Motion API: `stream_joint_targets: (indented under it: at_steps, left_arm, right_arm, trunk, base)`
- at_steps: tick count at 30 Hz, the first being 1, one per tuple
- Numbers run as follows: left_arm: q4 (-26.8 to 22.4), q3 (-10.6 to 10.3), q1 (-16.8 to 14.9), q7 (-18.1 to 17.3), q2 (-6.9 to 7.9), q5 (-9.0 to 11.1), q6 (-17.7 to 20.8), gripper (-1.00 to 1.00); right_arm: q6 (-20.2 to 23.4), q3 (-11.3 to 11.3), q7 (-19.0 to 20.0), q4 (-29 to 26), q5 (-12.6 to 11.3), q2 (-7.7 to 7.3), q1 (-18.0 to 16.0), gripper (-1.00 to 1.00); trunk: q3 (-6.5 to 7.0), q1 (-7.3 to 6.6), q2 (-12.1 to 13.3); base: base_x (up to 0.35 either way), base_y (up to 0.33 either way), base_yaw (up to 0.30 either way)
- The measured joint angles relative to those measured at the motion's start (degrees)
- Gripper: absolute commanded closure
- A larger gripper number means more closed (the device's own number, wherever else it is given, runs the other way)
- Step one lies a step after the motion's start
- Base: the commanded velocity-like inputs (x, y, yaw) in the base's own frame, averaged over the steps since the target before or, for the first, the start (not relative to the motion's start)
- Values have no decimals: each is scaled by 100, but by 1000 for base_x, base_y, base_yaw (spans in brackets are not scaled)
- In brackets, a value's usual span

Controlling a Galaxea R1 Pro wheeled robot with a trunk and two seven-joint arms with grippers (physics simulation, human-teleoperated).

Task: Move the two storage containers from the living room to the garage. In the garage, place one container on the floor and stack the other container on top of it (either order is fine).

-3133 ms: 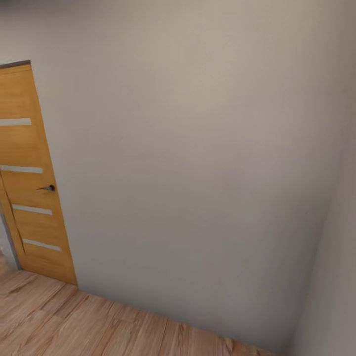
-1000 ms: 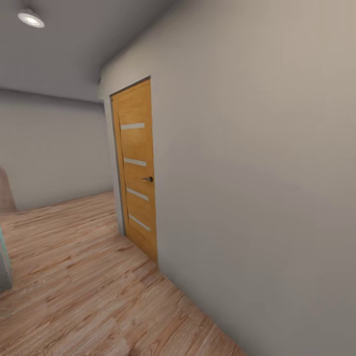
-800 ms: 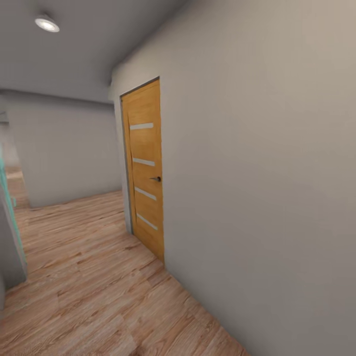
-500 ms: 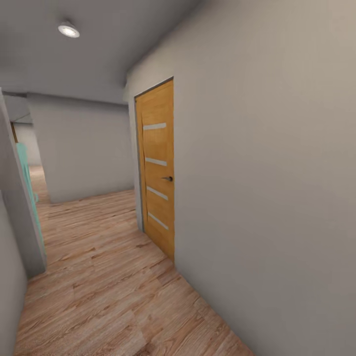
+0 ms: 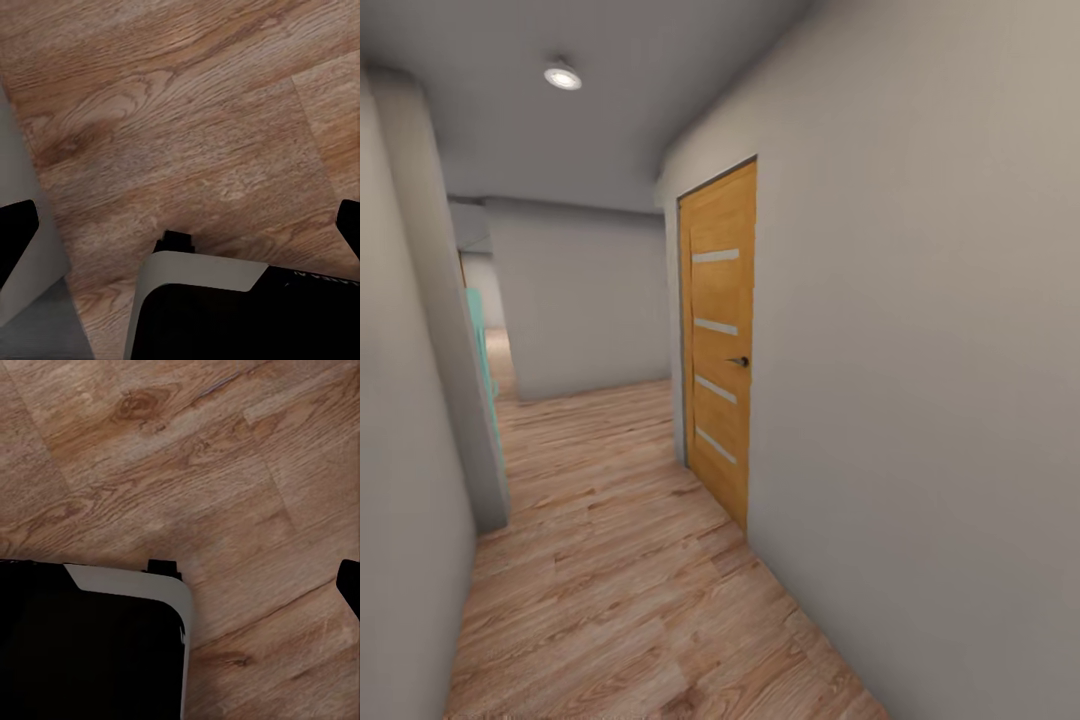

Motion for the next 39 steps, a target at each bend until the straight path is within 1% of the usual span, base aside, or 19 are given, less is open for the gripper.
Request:
stream_joint_targets:
  at_steps: [9,14,25,39]
  left_arm:
    - [21,33,0,-8,-23,34,9,-100]
    - [21,34,0,-10,-14,53,22,-100]
    - [23,51,0,2,-11,78,55,-100]
    - [23,51,0,4,-12,78,59,-100]
  right_arm:
    - [0,0,0,0,0,-4,0,-100]
    - [-5,19,0,0,18,-12,0,-100]
    - [5,56,0,-3,61,-5,0,-100]
    - [38,61,1,-7,60,-6,0,-100]
  trunk:
    - [0,0,0]
    - [-1,-3,0]
    - [0,-3,-1]
    - [0,-3,-1]
  base:
    - [0,0,269]
    - [112,0,77]
    - [305,0,6]
    - [322,0,0]
